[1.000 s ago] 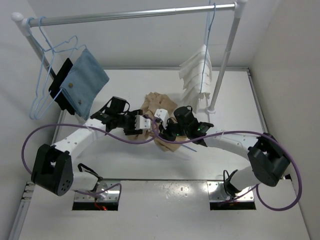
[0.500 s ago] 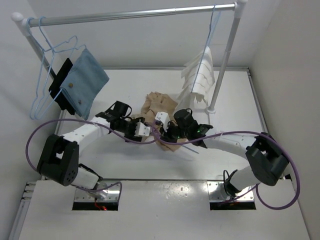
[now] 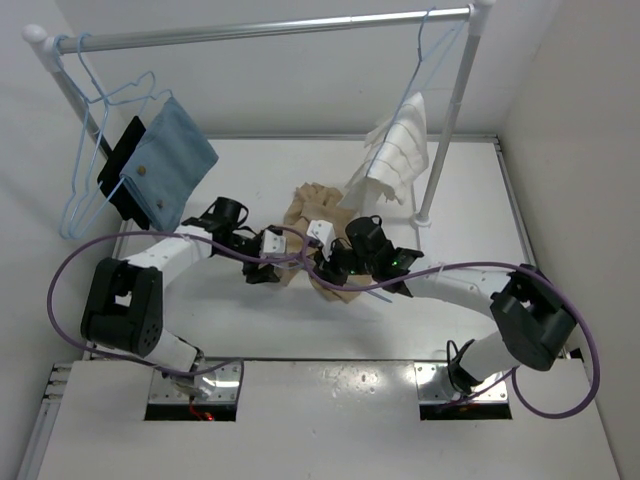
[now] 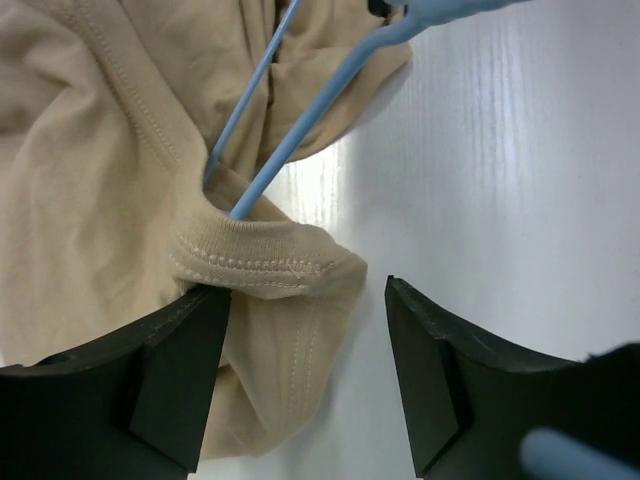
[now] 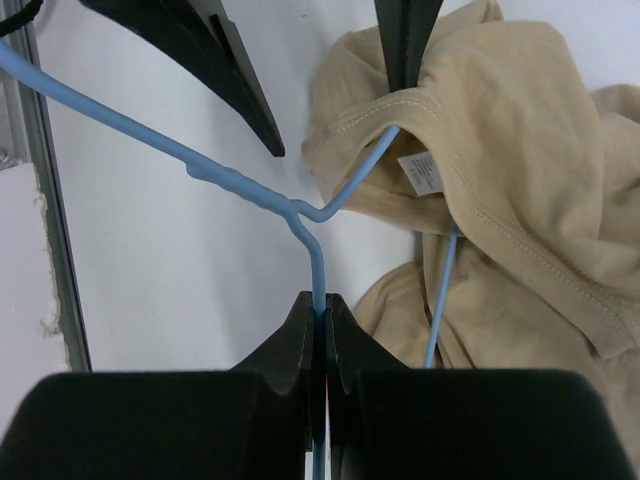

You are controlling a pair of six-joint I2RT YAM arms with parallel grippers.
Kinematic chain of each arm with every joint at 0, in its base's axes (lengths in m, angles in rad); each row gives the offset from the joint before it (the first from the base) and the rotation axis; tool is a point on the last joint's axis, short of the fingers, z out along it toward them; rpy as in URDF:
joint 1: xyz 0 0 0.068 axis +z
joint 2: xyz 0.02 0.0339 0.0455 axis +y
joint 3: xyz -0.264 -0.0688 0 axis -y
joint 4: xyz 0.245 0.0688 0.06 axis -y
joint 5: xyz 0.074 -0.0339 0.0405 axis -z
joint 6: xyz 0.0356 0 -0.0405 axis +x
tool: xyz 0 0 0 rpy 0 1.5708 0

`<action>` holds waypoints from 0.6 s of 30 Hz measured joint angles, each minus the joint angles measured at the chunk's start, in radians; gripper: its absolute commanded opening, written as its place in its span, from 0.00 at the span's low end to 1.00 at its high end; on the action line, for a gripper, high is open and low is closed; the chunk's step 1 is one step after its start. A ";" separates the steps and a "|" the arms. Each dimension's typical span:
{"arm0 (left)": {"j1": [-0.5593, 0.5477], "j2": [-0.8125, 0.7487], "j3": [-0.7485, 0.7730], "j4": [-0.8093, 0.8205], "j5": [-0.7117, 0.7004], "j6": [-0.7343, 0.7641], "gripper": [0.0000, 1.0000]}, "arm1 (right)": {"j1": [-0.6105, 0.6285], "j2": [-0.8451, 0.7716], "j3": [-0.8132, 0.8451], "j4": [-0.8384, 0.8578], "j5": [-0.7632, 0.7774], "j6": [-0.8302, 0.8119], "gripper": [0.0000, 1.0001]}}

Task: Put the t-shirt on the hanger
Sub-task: Place tshirt on hanger

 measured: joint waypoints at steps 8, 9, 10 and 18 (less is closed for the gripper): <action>0.030 0.045 0.008 0.033 -0.005 0.069 0.80 | 0.000 0.011 0.005 0.002 0.002 0.000 0.00; 0.031 0.053 0.008 0.050 -0.014 0.069 0.80 | 0.000 0.013 0.007 0.000 0.002 0.000 0.00; 0.031 0.059 0.008 0.068 -0.021 0.067 0.80 | 0.000 0.016 0.010 -0.002 0.002 0.000 0.00; 0.048 0.074 0.111 0.053 -0.047 0.135 0.51 | -0.001 0.029 0.040 -0.008 -0.003 -0.001 0.00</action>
